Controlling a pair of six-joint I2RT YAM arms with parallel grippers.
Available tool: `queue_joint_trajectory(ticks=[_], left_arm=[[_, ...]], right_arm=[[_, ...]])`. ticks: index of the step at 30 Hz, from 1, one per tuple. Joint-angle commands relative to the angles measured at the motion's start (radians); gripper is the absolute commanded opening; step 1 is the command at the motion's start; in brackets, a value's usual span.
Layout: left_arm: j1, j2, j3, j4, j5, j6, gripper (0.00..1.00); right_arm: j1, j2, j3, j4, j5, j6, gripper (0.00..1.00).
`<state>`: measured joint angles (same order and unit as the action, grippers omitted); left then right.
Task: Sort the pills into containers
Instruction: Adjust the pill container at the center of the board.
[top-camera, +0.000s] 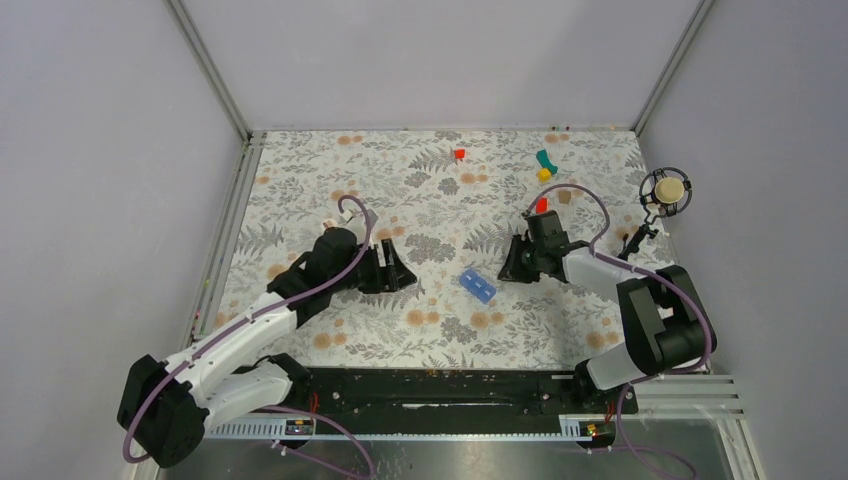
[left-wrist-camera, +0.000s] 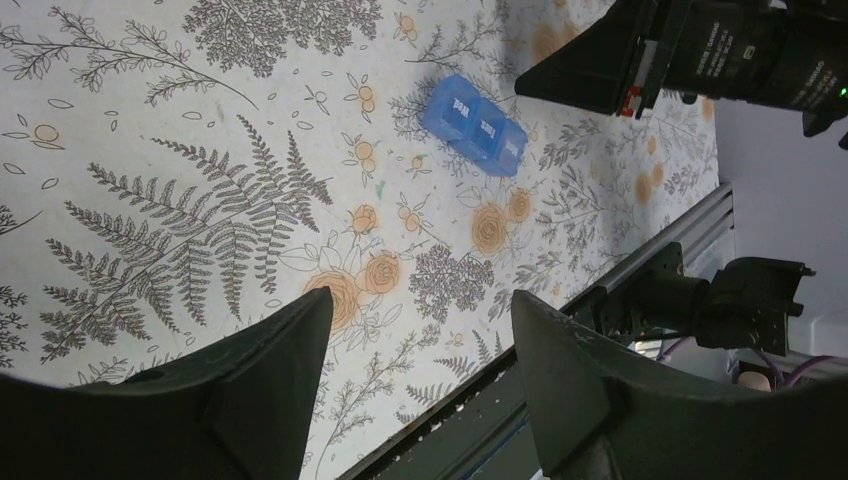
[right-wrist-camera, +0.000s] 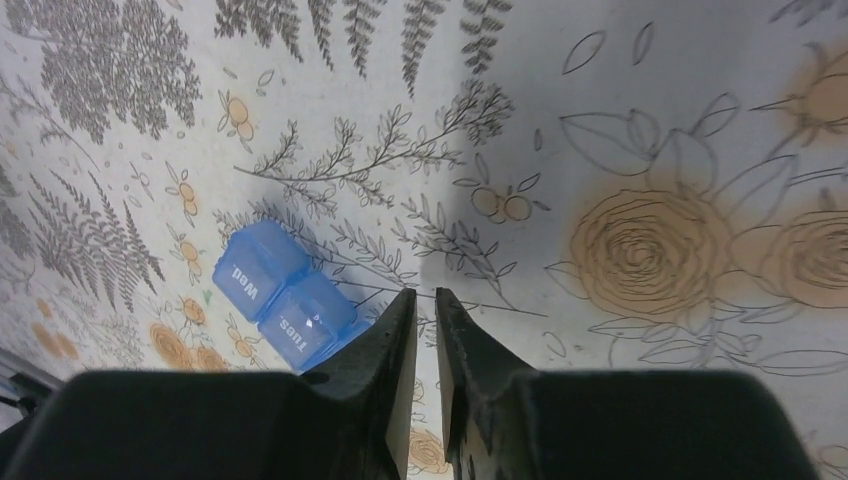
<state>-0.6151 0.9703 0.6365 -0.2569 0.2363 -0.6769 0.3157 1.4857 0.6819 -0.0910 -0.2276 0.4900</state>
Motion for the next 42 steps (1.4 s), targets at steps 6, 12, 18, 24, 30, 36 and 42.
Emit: queue_joint_trajectory(ticks=[6,12,18,24,30,36,42], left_arm=[[-0.021,0.038,-0.018,0.154,-0.105,-0.056,0.67],[-0.021,0.049,-0.05,0.217,-0.096,-0.071,0.68],[-0.02,0.066,-0.049,0.22,-0.113,-0.08,0.7],[-0.021,0.071,-0.052,0.202,-0.155,-0.094,0.72],[-0.021,0.067,-0.05,0.186,-0.192,-0.096,0.73],[-0.021,0.055,-0.05,0.17,-0.209,-0.091,0.73],[-0.021,-0.002,-0.045,0.111,-0.268,-0.072,0.73]], right_arm=[[0.076,0.003,-0.045,0.006,-0.044,0.019,0.2],[0.15,0.001,-0.063,0.004,-0.066,0.034,0.23],[0.248,0.03,-0.037,0.025,-0.038,0.125,0.24],[0.382,0.055,-0.012,0.077,0.108,0.32,0.27],[0.462,0.091,0.052,0.102,0.259,0.384,0.34],[0.463,0.015,0.152,-0.052,0.218,0.113,0.48],[0.463,-0.062,0.198,-0.195,0.062,-0.35,0.71]])
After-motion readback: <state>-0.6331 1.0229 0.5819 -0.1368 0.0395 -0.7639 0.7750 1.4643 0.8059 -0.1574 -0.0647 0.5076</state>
